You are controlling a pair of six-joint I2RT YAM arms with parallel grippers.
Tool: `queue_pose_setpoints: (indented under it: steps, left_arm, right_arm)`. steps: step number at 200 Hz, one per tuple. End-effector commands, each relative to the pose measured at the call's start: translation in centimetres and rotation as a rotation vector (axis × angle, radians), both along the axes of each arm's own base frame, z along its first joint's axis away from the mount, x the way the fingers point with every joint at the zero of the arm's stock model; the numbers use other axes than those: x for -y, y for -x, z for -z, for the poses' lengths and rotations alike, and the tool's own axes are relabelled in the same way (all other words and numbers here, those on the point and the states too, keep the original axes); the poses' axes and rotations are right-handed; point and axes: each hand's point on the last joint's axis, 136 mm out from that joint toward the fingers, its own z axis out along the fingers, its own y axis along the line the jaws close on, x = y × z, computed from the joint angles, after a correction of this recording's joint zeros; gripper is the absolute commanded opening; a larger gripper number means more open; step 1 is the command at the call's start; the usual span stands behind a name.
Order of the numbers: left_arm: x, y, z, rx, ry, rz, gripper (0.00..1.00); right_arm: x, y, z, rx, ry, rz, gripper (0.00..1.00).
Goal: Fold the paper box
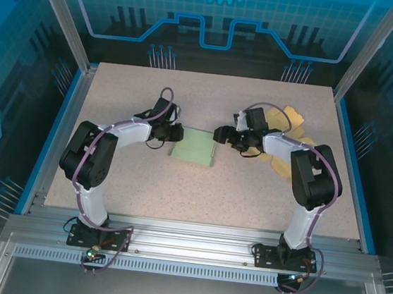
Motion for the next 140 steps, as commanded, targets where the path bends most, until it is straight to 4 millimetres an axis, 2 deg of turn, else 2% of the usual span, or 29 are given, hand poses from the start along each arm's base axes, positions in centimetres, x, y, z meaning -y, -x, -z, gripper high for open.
queue_pose_setpoints:
  steps: [1,61,95,113,140]
  left_arm:
    - [-1.4,1.4,2.7,-0.098,0.02,-0.016,0.17]
    - [-2.4,1.4,4.3,-0.162,0.145,-0.066,0.11]
    - [-2.2,1.2,4.4,-0.161,0.183,-0.065,0.09]
    - [-1.9,1.0,4.0,-0.154,0.196,-0.06,0.09]
    - [-1.7,0.7,2.9,-0.126,0.213,-0.05,0.12]
  right_arm:
    - [-1.7,-0.1,-0.1,-0.043,-0.166,-0.026,0.77]
    - [-3.7,0.1,1.2,-0.096,-0.312,-0.016,0.76]
    - [-5.5,0.1,1.3,-0.103,-0.365,-0.044,0.73]
    - [-6.5,0.0,0.7,-0.094,-0.398,-0.062,0.67]
    - [-7.4,0.0,-0.3,-0.082,-0.414,-0.075,0.51]
